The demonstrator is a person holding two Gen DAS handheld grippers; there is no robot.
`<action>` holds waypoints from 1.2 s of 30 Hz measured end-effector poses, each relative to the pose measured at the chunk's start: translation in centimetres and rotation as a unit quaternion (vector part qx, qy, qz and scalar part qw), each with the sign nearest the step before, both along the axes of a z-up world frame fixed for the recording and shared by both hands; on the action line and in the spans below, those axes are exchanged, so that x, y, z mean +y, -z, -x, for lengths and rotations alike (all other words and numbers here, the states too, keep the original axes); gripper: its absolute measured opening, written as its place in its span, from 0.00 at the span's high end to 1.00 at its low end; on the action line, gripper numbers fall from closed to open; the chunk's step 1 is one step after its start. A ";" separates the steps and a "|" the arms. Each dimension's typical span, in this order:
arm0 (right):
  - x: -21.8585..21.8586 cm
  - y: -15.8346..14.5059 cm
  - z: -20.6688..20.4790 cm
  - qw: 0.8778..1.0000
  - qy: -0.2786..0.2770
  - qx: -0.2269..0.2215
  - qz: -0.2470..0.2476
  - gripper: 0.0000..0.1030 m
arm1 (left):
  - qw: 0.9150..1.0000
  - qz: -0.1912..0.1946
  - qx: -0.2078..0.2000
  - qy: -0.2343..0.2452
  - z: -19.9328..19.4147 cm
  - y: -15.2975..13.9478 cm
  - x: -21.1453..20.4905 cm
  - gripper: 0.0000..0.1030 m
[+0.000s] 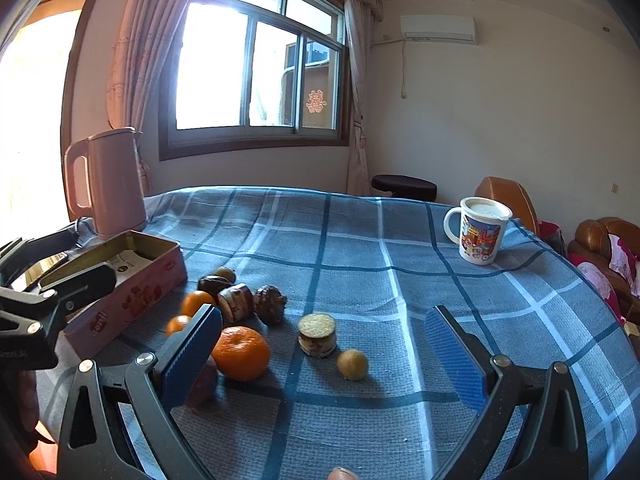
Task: Organize fruits
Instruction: 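Grasp the dark purple fruit with the left tool while the right tool grasps a small yellow fruit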
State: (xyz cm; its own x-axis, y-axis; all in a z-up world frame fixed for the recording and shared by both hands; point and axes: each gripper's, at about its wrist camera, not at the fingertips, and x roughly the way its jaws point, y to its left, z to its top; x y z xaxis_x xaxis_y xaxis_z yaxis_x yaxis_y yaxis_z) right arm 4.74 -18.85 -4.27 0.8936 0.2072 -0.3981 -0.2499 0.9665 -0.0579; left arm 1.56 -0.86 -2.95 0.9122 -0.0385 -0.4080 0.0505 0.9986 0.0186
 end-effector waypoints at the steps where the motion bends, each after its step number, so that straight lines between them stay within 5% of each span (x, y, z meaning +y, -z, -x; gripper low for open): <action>1: -0.4 0.4 -0.4 1.000 0.009 0.005 0.001 0.01 | 1.000 0.000 0.007 0.008 -0.2 0.4 -0.3 0.00; 6: -1.9 1.9 -2.4 0.998 0.031 0.045 0.010 0.02 | 0.998 0.002 0.043 0.034 -1.2 2.0 -1.6 0.01; 11: -2.1 3.3 -3.6 0.995 0.025 0.088 0.027 0.28 | 0.995 0.004 0.074 0.063 -1.7 3.2 -2.9 0.11; 15: -1.7 3.6 -4.1 0.994 0.012 0.106 0.037 0.30 | 0.993 -0.005 0.086 0.082 -1.9 3.4 -3.6 0.22; 22: -0.9 4.9 -5.9 0.985 -0.023 0.165 0.052 0.49 | 0.985 -0.014 0.116 0.125 -2.6 3.9 -5.0 0.22; 32: -0.6 5.4 -6.2 0.979 -0.048 0.193 0.043 0.73 | 0.979 -0.026 0.138 0.149 -3.5 4.3 -5.9 0.28; 36: -0.5 5.4 -6.1 0.979 -0.053 0.191 0.041 0.73 | 0.977 -0.027 0.146 0.152 -3.7 4.4 -5.9 0.28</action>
